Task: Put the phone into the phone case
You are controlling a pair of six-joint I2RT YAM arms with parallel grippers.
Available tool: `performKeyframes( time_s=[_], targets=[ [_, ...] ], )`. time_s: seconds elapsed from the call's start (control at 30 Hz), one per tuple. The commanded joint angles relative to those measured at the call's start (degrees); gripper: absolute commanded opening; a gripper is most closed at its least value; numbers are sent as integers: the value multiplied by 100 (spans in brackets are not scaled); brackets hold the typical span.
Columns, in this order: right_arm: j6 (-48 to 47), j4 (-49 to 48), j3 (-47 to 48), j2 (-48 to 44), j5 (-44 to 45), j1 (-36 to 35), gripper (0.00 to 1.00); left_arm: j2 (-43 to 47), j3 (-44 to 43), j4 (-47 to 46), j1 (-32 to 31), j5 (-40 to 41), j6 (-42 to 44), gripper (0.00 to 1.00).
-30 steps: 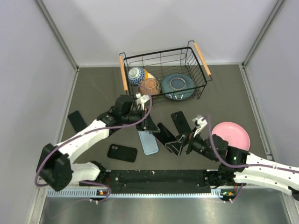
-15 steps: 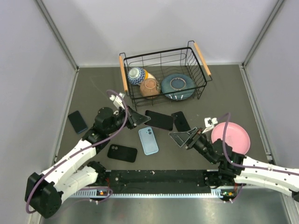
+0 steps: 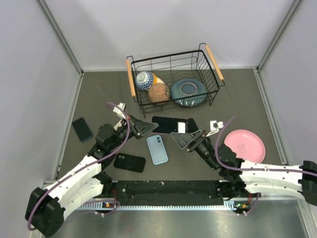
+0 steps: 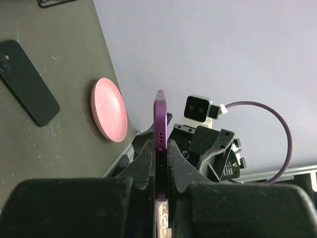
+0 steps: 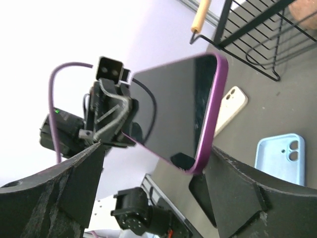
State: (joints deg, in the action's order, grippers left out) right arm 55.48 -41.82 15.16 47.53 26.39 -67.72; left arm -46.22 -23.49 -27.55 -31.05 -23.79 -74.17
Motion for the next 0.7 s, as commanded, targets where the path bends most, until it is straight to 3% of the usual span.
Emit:
performKeyframes(
  time_s=[0.0, 0.07, 0.23, 0.3, 0.33, 0.4, 0.47, 0.6, 0.63, 0.67],
  targets=[
    [-239, -1038, 382, 230, 191, -57, 71, 271, 168, -1094, 11, -231, -536, 0],
    [-249, -1021, 479, 318, 191, -57, 63, 428, 362, -1138, 11, -144, -590, 0],
    [-310, -1152, 480, 406, 357, -57, 24, 605, 625, -1095, 20, -187, -520, 0],
    [-476, -1162, 471, 293, 428, -57, 11, 631, 661, -1016, 11, -301, -441, 10],
    [-573, -1092, 497, 223, 419, -48, 7, 649, 696, -955, 20, -319, -405, 32],
    [-810, -427, 602, -92, 332, -13, 0, 754, 687, -501, 11, -433, -91, 53],
    [-1003, 346, 883, -374, -174, 162, 0, 903, 539, -7, 11, -529, 592, 70],
    [-1312, 3155, 1279, -1069, -757, 391, 0, 1027, -399, 2425, 20, -847, 2532, 73],
    [-1347, 3476, 1349, -1392, -941, 461, 0, 1062, -533, 3335, 29, -777, 2852, 73],
    [-1408, 3679, 1367, -1543, -1352, 584, 0, 1088, -639, 3587, 20, -750, 3395, 73]
  ],
)
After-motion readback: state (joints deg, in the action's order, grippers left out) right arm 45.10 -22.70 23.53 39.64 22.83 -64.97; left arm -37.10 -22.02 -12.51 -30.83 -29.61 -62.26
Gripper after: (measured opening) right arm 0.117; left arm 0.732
